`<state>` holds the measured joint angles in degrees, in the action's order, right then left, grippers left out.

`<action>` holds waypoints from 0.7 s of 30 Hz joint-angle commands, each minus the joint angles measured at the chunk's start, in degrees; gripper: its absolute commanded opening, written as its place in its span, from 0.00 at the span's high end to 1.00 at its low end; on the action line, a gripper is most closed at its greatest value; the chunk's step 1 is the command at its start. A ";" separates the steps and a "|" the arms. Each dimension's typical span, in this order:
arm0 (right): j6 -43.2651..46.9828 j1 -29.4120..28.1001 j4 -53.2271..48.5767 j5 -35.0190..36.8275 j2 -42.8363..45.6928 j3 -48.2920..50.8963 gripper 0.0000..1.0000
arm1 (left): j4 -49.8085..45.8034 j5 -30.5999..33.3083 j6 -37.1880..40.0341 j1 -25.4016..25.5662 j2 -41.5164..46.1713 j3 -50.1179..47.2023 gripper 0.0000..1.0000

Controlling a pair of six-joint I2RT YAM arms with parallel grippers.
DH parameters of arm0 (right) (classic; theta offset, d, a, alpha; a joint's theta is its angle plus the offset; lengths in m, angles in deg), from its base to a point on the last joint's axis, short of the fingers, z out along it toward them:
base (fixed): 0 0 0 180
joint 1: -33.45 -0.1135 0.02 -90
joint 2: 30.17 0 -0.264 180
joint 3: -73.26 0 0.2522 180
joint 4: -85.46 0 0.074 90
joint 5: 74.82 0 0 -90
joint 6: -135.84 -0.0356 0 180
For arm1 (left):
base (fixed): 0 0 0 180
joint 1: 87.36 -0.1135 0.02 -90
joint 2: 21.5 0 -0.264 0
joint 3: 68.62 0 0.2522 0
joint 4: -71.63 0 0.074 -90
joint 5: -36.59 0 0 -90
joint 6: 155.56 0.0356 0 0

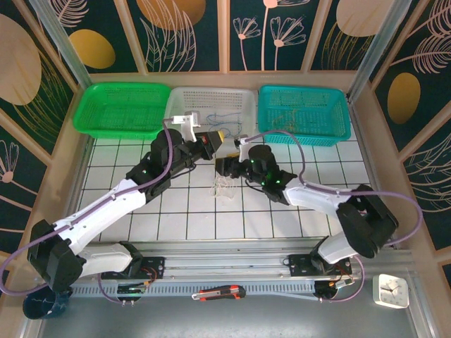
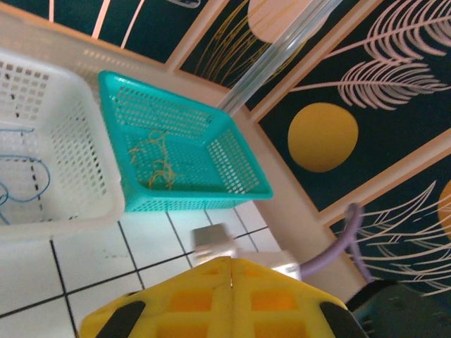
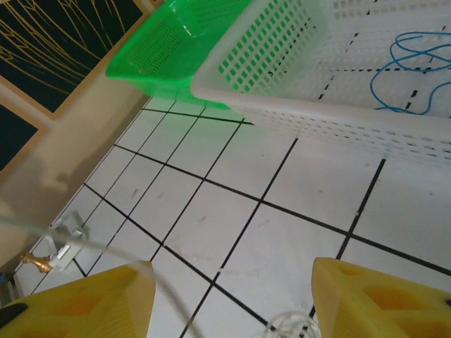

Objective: Untangle the cables

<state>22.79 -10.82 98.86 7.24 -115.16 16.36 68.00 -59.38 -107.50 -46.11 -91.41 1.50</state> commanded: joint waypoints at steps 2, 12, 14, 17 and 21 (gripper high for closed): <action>-1.69 -0.44 10.93 3.69 -6.01 -0.42 0.42 | 2.17 -1.79 -2.01 0.16 0.72 3.92 1.00; -4.94 -0.54 20.70 8.14 -13.16 3.59 0.70 | 0.48 -2.03 -3.46 0.18 1.90 13.82 1.00; -5.52 -0.54 20.96 8.59 -13.45 4.43 0.71 | -0.17 -1.77 -3.25 0.19 1.75 16.34 1.00; -6.36 -0.54 21.26 8.59 -13.80 5.87 0.72 | -1.98 -1.26 -1.97 0.10 0.99 21.24 1.00; -7.44 -0.55 21.59 8.64 -14.08 7.68 0.71 | -6.55 0.06 1.12 0.21 -1.46 29.87 1.00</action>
<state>16.89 -10.98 117.59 14.12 -128.08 22.51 63.93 -60.15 -108.76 -46.11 -91.87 26.26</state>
